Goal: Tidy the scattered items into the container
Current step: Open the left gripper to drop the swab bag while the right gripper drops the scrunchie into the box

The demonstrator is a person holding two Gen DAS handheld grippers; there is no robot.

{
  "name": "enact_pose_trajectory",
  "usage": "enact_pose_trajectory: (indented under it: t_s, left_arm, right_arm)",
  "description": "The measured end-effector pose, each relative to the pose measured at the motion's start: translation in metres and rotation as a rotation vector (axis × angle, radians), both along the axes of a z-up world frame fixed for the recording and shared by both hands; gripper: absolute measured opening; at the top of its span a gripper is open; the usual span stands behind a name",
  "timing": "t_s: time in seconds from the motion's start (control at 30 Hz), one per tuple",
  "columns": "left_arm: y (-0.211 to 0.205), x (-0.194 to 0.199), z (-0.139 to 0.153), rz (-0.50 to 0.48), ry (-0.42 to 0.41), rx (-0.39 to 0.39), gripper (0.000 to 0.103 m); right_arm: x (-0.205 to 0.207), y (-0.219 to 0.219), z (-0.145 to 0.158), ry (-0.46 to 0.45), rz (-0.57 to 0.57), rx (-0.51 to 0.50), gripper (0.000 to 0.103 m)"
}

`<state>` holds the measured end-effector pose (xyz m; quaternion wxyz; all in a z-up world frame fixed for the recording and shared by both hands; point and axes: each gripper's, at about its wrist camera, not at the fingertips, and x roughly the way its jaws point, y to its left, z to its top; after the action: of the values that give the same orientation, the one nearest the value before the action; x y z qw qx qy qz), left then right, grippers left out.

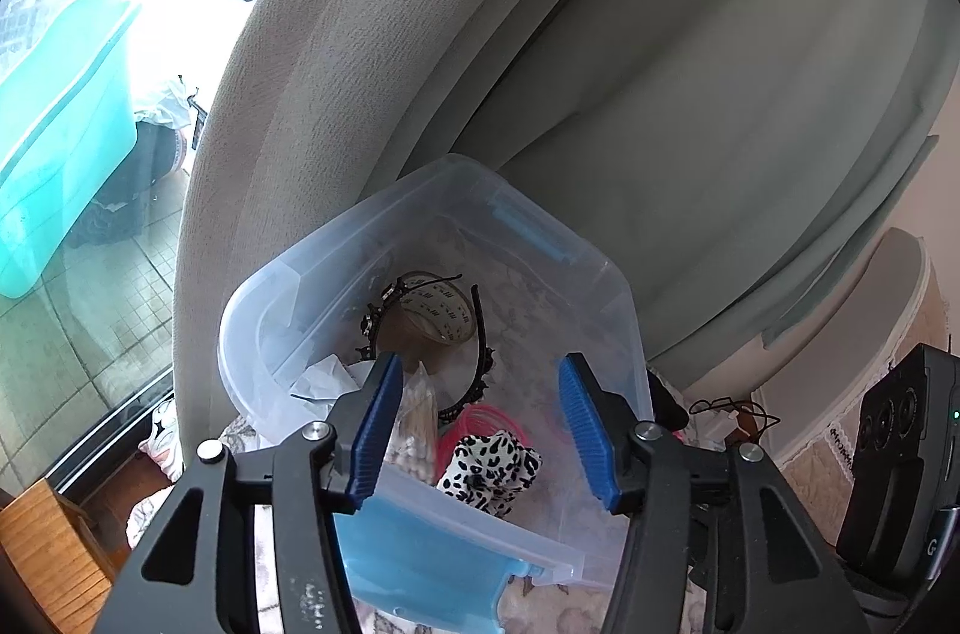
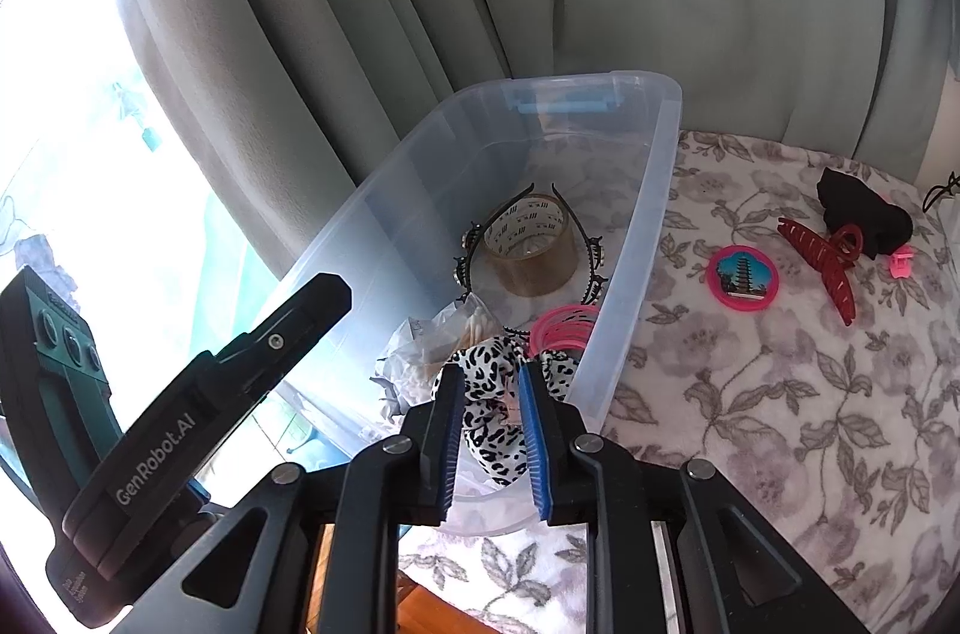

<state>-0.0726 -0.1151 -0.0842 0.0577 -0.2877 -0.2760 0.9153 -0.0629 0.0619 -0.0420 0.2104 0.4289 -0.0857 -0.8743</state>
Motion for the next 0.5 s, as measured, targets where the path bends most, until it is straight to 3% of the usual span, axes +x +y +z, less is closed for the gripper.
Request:
enact_pose_trajectory:
  t_s: [0.07,0.3,0.5]
  left_arm:
    - [0.000,0.005,0.029,-0.006,0.002,0.001,0.061]
    - [0.015,0.014,0.023,-0.001,-0.002,-0.009,0.069]
    - [0.022,0.020,0.033,0.003,0.011,-0.031,0.070]
  right_arm:
    - [0.001,0.000,0.001,0.001,0.002,-0.003,0.027]
    - [0.005,0.000,0.004,0.008,0.009,-0.015,0.045]
    - [0.010,0.007,0.011,0.022,-0.001,-0.032,0.053]
